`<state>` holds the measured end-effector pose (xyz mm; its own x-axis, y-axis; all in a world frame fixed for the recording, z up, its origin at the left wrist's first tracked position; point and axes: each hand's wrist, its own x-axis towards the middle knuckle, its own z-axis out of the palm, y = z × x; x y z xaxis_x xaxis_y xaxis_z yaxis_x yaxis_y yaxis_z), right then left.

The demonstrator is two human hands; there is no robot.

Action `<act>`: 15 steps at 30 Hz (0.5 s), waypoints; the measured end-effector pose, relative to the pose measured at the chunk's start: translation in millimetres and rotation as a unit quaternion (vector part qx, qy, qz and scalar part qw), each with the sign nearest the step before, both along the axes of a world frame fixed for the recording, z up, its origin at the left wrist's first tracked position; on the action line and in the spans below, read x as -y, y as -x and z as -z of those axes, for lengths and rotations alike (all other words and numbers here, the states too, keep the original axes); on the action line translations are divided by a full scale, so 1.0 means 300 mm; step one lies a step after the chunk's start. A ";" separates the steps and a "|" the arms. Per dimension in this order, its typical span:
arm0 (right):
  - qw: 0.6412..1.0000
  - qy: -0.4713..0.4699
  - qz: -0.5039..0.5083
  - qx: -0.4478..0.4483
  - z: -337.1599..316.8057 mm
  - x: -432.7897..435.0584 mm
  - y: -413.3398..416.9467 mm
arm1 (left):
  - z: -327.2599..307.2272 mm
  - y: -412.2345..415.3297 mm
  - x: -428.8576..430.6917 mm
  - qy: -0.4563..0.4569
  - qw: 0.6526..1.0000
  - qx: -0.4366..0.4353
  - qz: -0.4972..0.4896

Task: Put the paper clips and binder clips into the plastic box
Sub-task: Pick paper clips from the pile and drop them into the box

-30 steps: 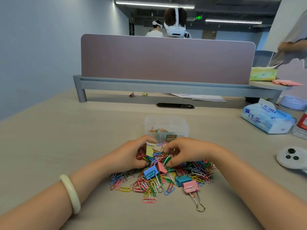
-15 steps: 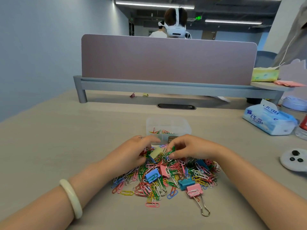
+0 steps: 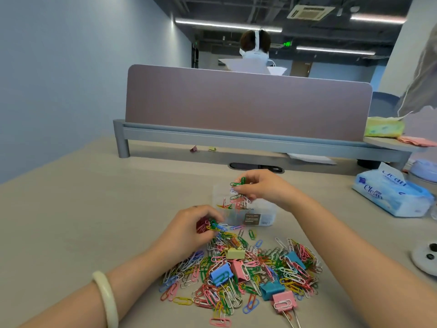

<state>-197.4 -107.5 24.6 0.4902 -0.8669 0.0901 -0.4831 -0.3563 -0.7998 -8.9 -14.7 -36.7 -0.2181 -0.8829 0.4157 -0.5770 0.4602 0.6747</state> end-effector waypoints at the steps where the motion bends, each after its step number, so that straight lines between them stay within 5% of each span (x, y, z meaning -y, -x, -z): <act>1: 1.000 0.011 0.018 -0.010 -0.001 0.034 -0.020 | 0.002 -0.002 0.002 -0.003 1.000 -0.003 -0.001; 8: 0.964 0.136 0.085 -0.211 0.059 0.182 -0.097 | 0.004 -0.013 -0.003 -0.008 1.000 0.003 -0.022; 15: 0.942 0.115 0.064 -0.308 0.056 0.202 -0.084 | -0.030 -0.009 0.022 -0.010 0.998 -0.028 -0.048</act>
<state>-172.2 -168.0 7.9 0.4046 -0.9144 0.0155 -0.8811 -0.3943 -0.2613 -6.1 -21.2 -27.8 -0.1100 -0.9069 0.4067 -0.5793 0.3910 0.7152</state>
